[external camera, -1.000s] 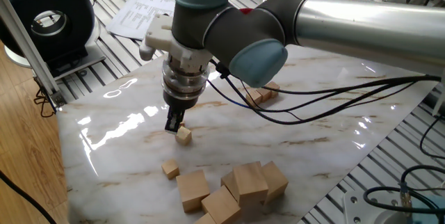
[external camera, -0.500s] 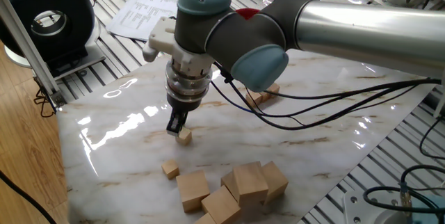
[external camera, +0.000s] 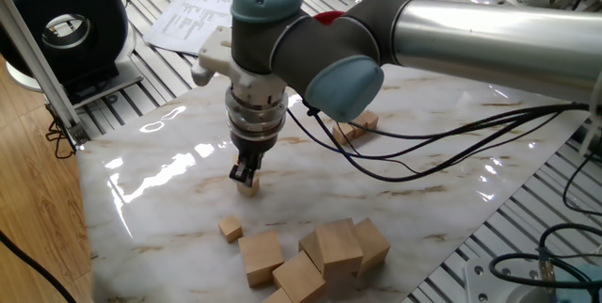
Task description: Stack the blocks into a pyramid shape
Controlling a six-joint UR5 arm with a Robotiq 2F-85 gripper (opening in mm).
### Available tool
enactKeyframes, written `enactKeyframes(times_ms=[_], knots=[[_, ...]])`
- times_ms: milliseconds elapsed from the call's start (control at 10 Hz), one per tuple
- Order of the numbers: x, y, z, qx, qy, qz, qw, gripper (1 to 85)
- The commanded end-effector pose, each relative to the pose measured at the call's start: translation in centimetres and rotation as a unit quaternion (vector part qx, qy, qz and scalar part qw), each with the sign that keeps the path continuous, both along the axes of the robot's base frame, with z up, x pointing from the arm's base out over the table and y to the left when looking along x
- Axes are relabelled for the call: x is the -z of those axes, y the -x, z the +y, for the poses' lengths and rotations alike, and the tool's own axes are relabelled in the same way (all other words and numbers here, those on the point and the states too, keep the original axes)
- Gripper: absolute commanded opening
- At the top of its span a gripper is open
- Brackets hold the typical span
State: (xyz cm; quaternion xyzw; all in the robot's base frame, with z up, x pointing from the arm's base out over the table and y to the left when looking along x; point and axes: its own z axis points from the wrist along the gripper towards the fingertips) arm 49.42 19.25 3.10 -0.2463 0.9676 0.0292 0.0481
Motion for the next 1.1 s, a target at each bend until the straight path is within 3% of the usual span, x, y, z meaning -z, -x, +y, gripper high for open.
enactKeyframes(times_ms=[0, 300, 1000], knots=[[-0.2, 0.3, 1.1, 0.03, -0.016, 0.017, 0.9993, 40.3], [0.0, 0.2, 1.8, 0.051, -0.017, 0.024, 0.9983, 39.7], [0.4, -0.3, 0.6, 0.058, 0.007, 0.02, 0.9981, 38.7]])
